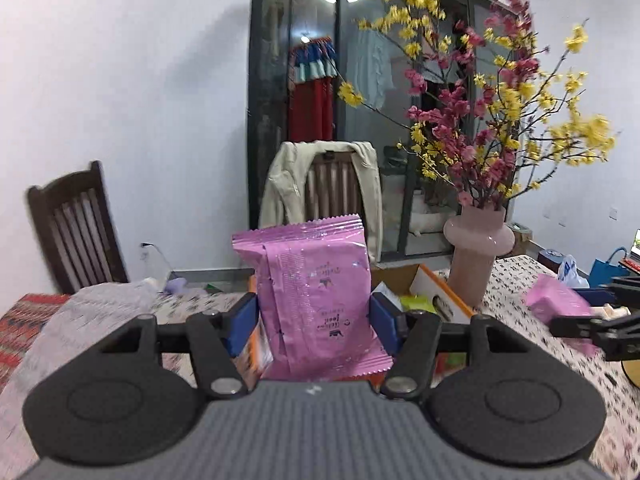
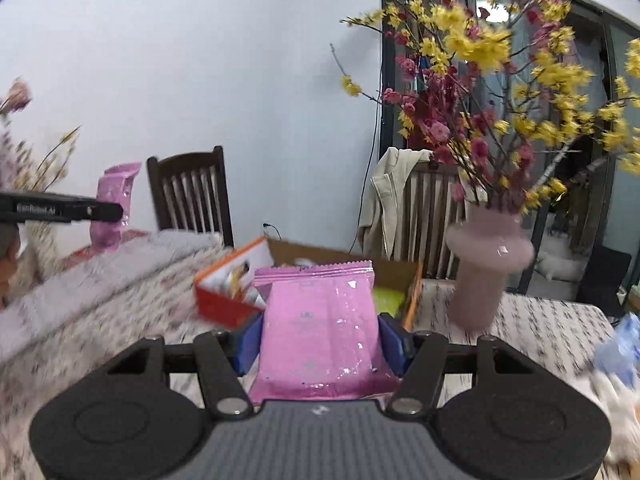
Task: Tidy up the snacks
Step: 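Carry both pink packs into the orange box and open both tools, then move both open tools back over the green bar and orange packet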
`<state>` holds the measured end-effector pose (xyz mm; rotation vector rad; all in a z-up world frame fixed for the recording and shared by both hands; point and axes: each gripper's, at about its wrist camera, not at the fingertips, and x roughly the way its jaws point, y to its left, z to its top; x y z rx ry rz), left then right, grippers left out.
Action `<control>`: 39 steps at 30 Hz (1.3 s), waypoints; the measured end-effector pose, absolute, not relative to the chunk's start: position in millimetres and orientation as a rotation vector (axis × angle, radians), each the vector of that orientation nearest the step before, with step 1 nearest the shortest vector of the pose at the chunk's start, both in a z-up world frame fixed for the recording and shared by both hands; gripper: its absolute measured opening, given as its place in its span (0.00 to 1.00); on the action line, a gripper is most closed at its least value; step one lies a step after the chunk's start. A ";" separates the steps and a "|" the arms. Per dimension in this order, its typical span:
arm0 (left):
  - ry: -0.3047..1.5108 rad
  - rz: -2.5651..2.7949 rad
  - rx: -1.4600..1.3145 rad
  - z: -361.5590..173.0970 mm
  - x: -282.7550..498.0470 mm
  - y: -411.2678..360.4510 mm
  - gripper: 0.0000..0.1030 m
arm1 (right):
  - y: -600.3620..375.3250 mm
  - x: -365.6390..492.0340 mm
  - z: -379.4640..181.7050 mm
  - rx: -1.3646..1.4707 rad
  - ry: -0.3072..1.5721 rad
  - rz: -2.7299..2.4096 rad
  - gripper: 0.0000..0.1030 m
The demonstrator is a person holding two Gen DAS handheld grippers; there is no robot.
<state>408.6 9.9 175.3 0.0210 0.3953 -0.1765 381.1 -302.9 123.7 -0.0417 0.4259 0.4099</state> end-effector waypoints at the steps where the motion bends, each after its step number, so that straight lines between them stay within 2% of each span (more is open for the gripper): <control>1: 0.409 -0.184 0.013 174.9 427.2 6.2 0.60 | -300.1 400.7 126.0 -0.028 0.436 0.416 0.59; 5: 0.494 -0.166 0.022 147.0 500.4 -9.6 0.60 | -280.8 491.9 114.8 0.007 0.517 0.412 0.59; 9: 0.619 -0.177 -0.038 99.4 554.5 -11.0 0.60 | -266.1 569.3 74.1 0.071 0.639 0.394 0.59; 17: 0.696 -0.211 -0.079 41.7 610.2 -33.5 0.60 | -235.3 640.5 -0.1 0.023 0.730 0.324 0.59; 20: 0.708 -0.232 -0.087 37.7 627.7 -46.2 0.60 | -231.1 643.5 -10.2 0.005 0.701 0.306 0.66; 21: 0.703 -0.237 -0.084 38.4 633.8 -52.4 0.60 | -231.3 640.5 -9.1 -0.003 0.689 0.299 0.71; 23: 0.688 -0.244 -0.086 37.7 644.8 -60.8 0.60 | -232.9 635.3 -7.2 -0.019 0.673 0.311 0.70; 26: 0.711 -0.280 -0.064 31.4 663.5 -76.4 0.61 | -237.1 624.7 -0.7 -0.067 0.648 0.279 0.78; 28: 0.706 -0.276 -0.042 29.4 665.7 -80.7 0.63 | -245.4 619.1 4.1 -0.082 0.640 0.263 0.78; 30: 0.679 -0.270 -0.032 32.2 656.4 -78.6 0.75 | -255.8 616.2 9.9 -0.068 0.655 0.251 0.78; 39: 0.632 -0.246 -0.001 83.7 591.2 -43.5 0.81 | -274.0 585.9 45.8 -0.021 0.640 0.262 0.79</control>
